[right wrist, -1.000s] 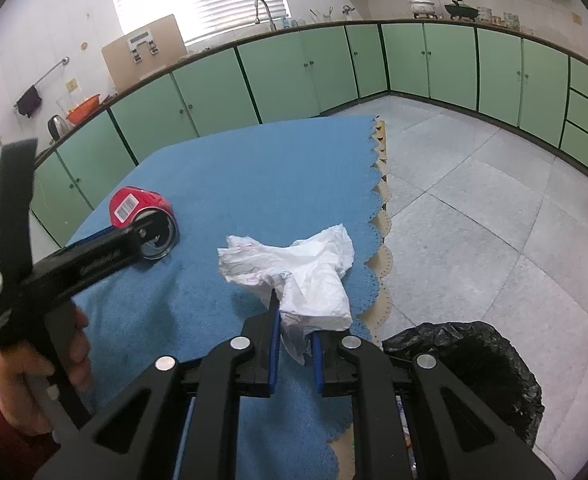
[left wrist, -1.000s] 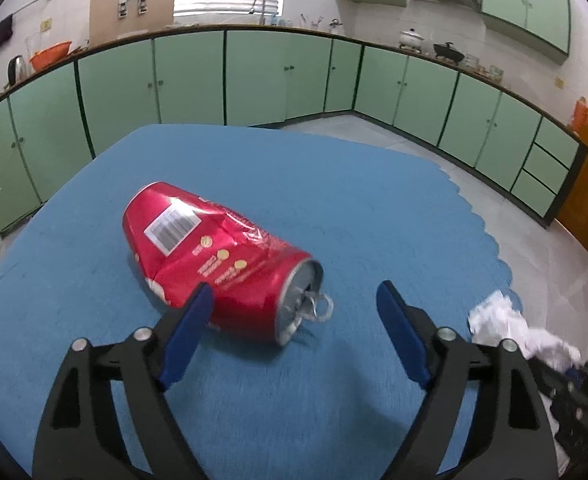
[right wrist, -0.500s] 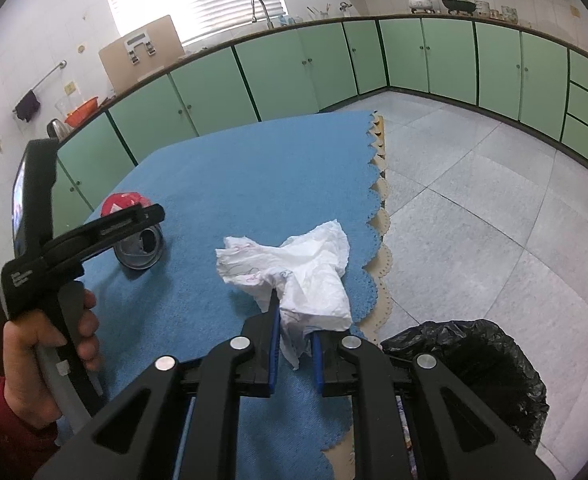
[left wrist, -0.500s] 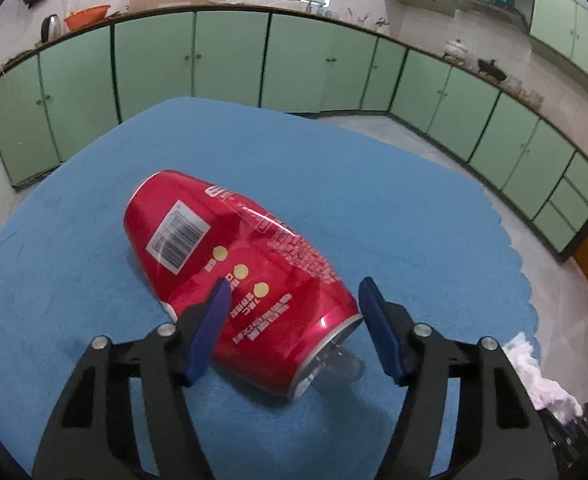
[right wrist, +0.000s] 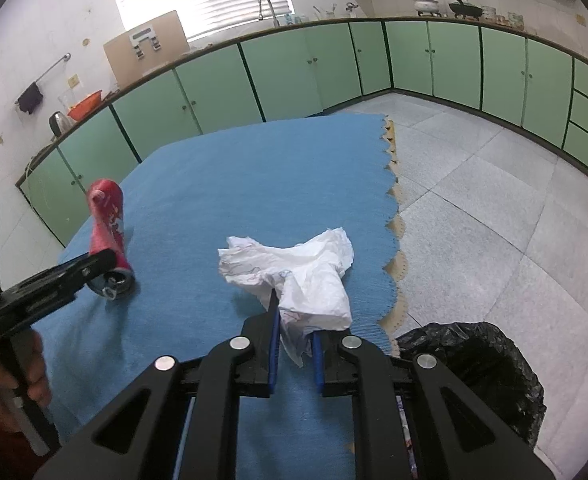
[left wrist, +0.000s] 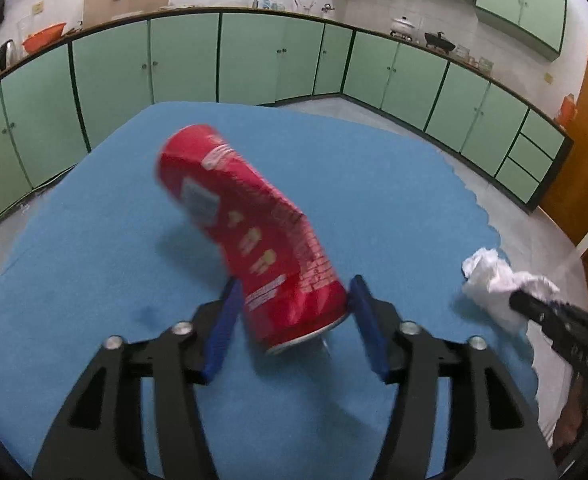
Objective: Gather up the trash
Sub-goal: 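Grasp the crushed red can with the left tool while the right tool holds the tissue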
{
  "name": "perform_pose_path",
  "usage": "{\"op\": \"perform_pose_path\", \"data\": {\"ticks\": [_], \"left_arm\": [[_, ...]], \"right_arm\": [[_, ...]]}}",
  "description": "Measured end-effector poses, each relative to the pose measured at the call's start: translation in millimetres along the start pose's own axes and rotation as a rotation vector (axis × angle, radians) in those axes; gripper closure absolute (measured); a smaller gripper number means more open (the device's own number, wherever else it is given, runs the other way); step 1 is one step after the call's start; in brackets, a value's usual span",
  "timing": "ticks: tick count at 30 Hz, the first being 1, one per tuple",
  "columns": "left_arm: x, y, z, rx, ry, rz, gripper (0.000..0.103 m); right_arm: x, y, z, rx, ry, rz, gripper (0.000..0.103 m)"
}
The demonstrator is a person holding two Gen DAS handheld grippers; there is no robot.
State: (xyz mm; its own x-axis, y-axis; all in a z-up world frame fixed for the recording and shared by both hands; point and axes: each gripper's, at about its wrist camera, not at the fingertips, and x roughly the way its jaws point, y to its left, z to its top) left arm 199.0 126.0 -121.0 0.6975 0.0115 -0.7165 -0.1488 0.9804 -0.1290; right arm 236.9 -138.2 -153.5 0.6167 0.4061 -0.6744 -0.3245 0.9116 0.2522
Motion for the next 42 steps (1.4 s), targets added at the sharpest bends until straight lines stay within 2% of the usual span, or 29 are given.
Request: {"op": "perform_pose_path", "data": {"ticks": [4,7,12,23,27,31,35,42], "left_arm": [[-3,17,2,-0.071,0.033,-0.007,0.030],[0,23,10,-0.103,0.023,-0.006,0.027],[8,12,32,-0.079,0.005,-0.010,0.024],[42,-23,44,0.025,0.041,0.030,0.024],[59,-15,47,0.003,0.084,0.077,0.024],[69,2,46,-0.046,0.122,0.071,0.021],[79,7,45,-0.046,0.149,0.067,0.021],[77,5,43,-0.058,0.107,0.078,0.033]], "right_arm": [[2,7,2,-0.008,0.003,0.010,0.090],[1,12,3,-0.023,0.004,0.010,0.090],[0,13,5,-0.020,0.002,0.005,0.090],[1,0,9,0.019,-0.004,0.009,0.089],[1,-2,9,0.015,-0.005,0.016,0.089],[2,-6,7,0.025,-0.008,0.015,0.089],[4,-8,6,0.037,-0.004,0.016,0.089],[5,-6,8,0.024,-0.004,0.018,0.089]]}}
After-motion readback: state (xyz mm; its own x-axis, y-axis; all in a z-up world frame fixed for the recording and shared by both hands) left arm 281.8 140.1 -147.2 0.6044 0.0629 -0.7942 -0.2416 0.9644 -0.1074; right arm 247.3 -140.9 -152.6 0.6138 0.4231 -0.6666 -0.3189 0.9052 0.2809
